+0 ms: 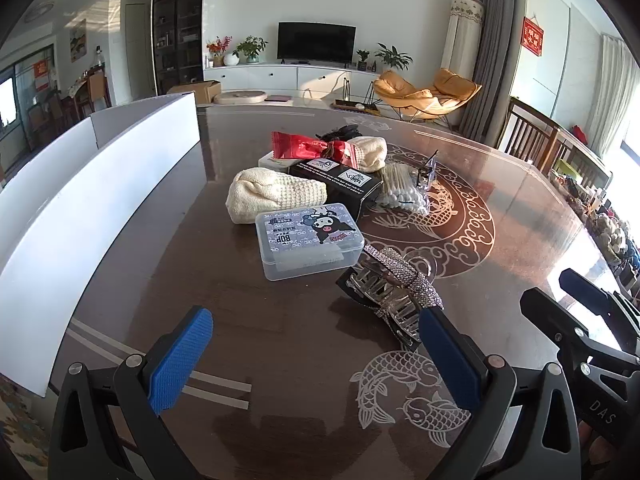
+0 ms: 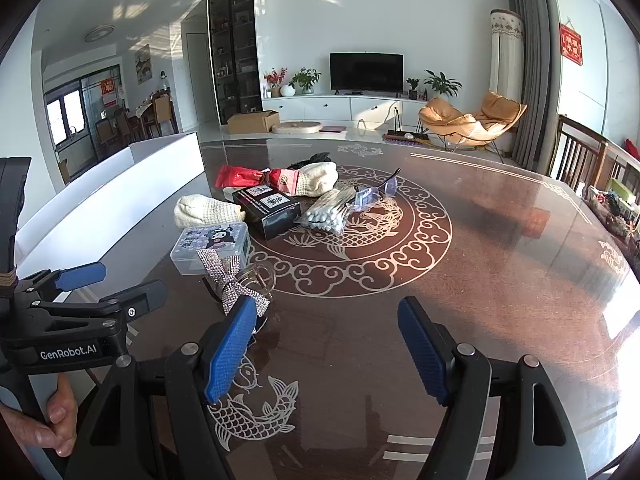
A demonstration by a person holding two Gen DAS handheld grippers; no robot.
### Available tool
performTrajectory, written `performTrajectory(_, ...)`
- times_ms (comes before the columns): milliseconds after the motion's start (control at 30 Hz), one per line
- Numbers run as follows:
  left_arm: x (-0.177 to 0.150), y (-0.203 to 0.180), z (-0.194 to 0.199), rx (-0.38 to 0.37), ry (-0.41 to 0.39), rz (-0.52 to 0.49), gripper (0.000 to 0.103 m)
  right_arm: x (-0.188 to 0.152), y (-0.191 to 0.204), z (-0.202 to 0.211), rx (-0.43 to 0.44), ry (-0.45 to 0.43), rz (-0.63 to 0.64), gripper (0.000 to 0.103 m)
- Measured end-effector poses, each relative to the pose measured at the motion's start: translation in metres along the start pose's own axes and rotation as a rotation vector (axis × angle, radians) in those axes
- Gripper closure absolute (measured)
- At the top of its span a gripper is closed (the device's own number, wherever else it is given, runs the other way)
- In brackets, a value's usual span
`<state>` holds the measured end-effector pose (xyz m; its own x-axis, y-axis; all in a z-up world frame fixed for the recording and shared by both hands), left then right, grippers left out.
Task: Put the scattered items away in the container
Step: 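Move the right gripper toward the rhinestone bow hair clip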
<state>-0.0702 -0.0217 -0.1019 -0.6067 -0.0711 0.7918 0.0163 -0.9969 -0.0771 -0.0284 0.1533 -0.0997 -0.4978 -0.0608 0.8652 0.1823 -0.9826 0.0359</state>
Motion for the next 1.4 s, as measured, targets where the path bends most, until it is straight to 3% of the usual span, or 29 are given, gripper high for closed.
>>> performTrajectory(1400, -0.023, 0.006, -0.018, 0.023, 0.037, -0.053, 0.0, -0.027, -0.007, -0.01, 0.025, 0.048, -0.097, 0.028)
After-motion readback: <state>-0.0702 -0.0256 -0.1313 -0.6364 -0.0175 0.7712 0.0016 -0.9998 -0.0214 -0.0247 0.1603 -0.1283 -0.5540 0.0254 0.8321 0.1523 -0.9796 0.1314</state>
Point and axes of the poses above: each gripper's, at about its wrist camera, not at the fingertips, and z roughly against the way its jaws point, y to its left, x to its top, the point moved 10 cm from there along -z, roughly the way its jaws point, and after that the axes turned 8 degrees about -y, right-handed, at the moved point
